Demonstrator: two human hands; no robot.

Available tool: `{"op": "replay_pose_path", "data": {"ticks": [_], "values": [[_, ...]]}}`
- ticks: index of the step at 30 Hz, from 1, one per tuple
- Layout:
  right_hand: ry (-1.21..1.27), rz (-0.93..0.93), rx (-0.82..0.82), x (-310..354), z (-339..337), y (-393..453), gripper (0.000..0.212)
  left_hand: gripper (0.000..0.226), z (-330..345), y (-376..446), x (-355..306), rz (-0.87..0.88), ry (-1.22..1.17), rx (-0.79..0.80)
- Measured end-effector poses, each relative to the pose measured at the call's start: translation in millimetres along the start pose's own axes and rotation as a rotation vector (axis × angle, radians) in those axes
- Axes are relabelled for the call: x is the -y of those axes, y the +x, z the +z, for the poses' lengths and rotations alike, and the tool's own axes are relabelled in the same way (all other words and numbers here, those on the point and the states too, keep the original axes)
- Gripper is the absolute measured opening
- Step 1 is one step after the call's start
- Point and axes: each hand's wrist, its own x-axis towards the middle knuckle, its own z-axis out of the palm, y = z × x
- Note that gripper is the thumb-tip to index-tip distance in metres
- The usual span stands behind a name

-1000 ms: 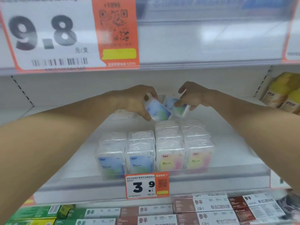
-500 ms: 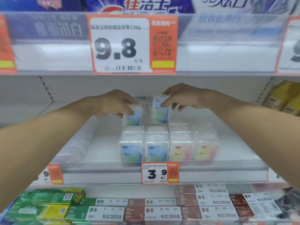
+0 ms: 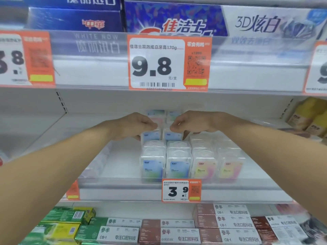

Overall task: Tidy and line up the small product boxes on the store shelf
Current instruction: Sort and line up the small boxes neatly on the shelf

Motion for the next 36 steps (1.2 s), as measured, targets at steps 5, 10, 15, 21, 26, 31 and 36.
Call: {"op": "replay_pose_path", "data": {"ticks": [5,10,15,21,26,31,36], "values": [[-0.005,0.019,0.05,-6,-3,-4,0.045,0.032,6,-8,-7,-0.018,-0.005,0.041],[0.022,0.041,0.078,-8,-3,-8,0.049,0.032,10,-13,-11,-0.024,0.038,0.063],[-0.005,0.054,0.122,-8,-7,-9,0.032,0.027,12,-17,-14,-0.036,0.042,0.116],[-0.065,0.107,0.157,-2,-10,-12,0.024,0.029,11,-19,-14,-0.051,0.026,0.153],[-0.017,0.15,0.234,4,-17,-6,0.054,0.03,6,-20,-10,-0.047,-0.005,0.187],[-0.036,0.059,-0.193,0,-19,44,0.027,0.032,1,-9,1,-0.046,-0.042,0.054],[-0.483,0.085,-0.2,-2,-17,99,0.04,0.018,-8,17,20,-0.042,-0.007,-0.325]]}}
